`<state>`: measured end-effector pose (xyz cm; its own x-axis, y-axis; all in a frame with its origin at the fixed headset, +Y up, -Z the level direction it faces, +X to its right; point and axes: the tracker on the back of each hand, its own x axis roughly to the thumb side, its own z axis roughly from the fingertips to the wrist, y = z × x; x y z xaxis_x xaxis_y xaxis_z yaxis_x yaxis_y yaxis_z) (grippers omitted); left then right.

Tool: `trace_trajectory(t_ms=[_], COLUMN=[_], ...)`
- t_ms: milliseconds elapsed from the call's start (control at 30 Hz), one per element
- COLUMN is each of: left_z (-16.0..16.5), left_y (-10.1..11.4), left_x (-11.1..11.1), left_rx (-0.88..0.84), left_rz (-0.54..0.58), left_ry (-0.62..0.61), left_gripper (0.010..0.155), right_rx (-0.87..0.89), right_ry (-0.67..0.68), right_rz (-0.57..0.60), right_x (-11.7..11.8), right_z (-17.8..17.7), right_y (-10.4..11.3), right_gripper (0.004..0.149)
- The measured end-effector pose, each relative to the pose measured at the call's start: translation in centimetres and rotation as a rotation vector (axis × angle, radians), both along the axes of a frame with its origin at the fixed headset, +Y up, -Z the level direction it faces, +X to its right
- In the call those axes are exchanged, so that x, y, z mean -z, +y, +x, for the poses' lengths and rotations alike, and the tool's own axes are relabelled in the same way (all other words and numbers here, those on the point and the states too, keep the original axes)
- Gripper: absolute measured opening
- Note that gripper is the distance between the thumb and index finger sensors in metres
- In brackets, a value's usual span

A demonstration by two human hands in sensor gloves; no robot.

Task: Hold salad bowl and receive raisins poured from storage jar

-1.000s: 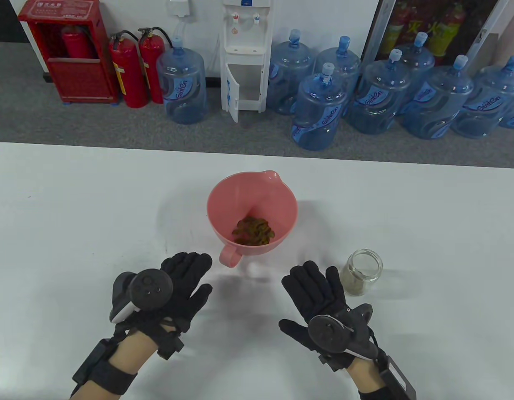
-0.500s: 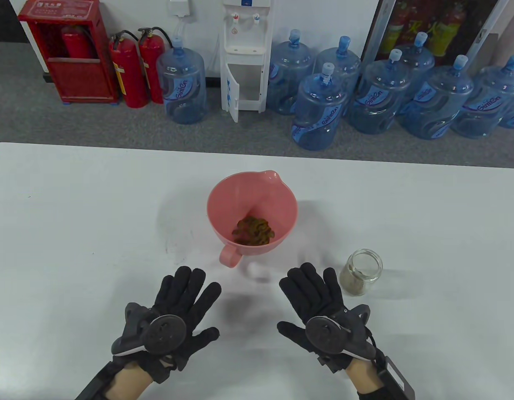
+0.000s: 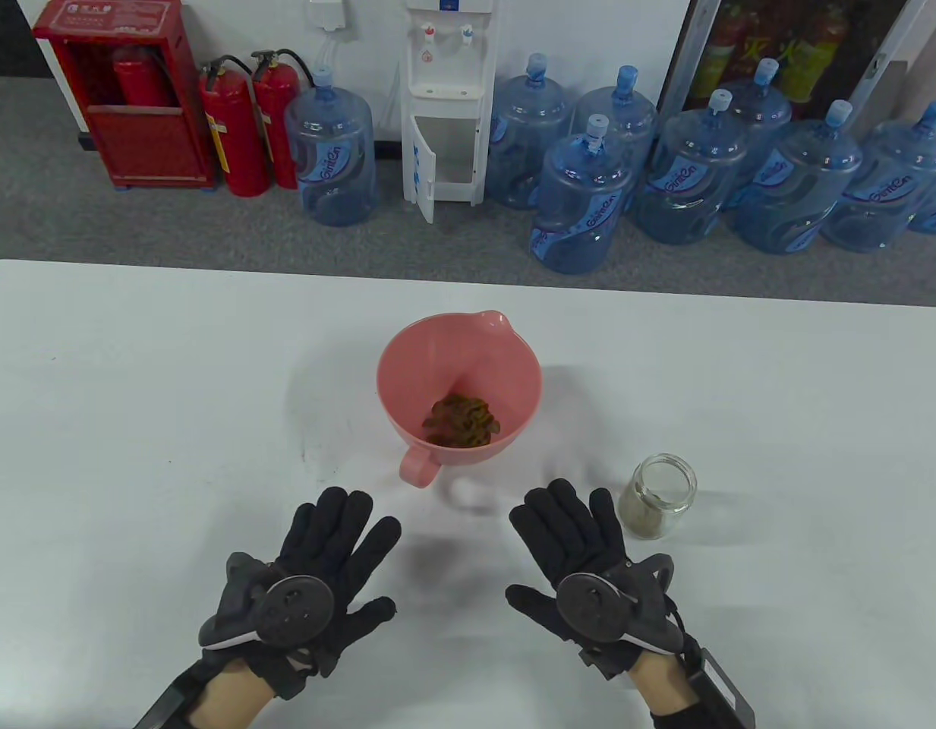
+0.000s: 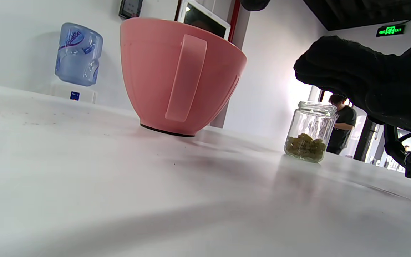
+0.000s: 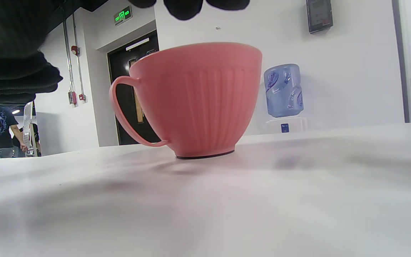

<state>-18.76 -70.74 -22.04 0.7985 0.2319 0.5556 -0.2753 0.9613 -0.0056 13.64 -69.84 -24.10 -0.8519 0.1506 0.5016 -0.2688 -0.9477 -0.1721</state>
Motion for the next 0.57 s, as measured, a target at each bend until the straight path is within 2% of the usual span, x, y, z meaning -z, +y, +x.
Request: trace_trajectory(t_ms=[567], left_z=[-0.21], left_y=[-0.02], left_x=[0.18], left_rx=[-0.018], left_rz=[-0.011], left_ry=[0.008], left_gripper=[0.077], right_rx=[-0.007], right_ry=[0.003], right_rz=[-0.016], right_x=[0.15], right_z=[0.07], right_y=[-0.14], right_gripper=[0.091])
